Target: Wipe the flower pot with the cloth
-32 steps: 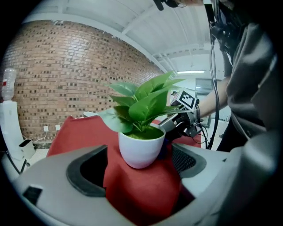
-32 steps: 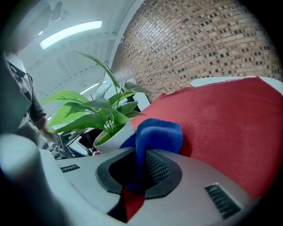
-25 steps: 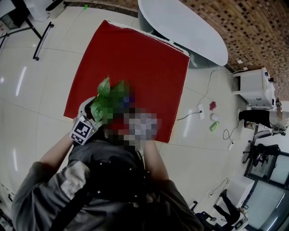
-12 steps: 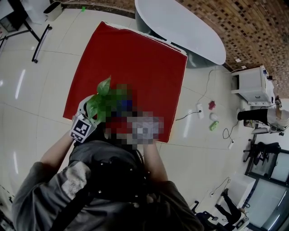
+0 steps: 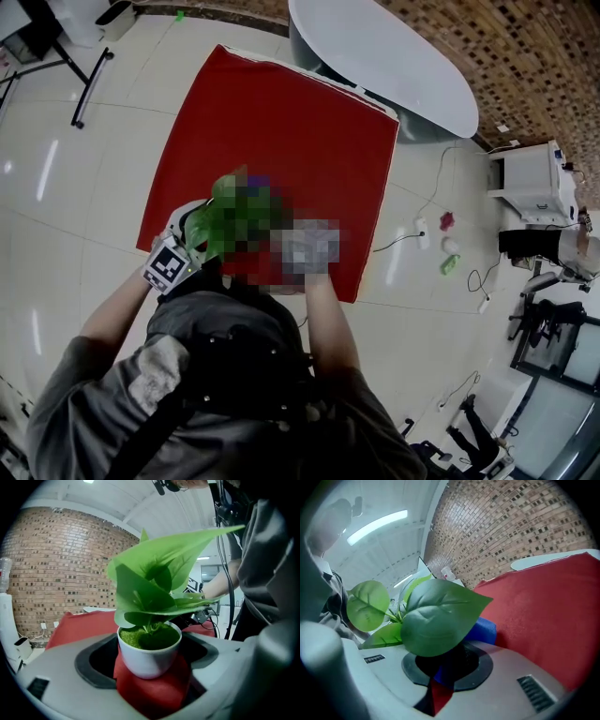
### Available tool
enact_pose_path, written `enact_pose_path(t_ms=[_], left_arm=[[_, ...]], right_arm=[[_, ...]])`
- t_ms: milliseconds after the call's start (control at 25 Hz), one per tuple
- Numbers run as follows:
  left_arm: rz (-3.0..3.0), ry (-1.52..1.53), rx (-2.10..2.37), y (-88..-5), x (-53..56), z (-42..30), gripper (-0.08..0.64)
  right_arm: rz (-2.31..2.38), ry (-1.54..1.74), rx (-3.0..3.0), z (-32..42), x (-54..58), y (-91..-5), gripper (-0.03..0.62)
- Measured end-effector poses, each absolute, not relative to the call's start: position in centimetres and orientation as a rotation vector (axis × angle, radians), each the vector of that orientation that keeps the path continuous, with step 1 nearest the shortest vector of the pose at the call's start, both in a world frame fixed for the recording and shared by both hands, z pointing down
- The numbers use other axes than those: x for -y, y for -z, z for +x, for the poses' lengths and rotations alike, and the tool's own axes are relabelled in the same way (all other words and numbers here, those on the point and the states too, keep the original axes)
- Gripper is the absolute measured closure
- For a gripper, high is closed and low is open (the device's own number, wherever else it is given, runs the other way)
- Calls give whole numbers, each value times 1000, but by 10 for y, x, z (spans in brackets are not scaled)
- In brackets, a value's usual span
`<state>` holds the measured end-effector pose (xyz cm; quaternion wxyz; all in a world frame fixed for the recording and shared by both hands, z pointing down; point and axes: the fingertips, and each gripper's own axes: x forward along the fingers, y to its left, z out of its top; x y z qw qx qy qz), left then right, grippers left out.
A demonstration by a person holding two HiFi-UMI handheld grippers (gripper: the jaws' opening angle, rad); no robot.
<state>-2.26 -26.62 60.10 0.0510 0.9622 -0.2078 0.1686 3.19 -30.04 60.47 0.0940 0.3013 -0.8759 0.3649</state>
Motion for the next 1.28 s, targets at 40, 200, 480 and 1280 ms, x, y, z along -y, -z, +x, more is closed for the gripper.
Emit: enact_pose_path(t_ms=[40,200,480,1280], left_arm=[[2928,-511,617,-602,267,-23,107],[2948,-519,561,-601,271,-24,107],[2983,-540,479,-604,276,-26,104],[2803,-553,843,-613,283,-103,100]], right_arm=[[869,-1101,2599,31,302,-607,535],[795,-1126,2564,27,308,-621,535],[848,-967,2459,24,311,-641,535],[1616,-834,2061,151,253,-628,534]])
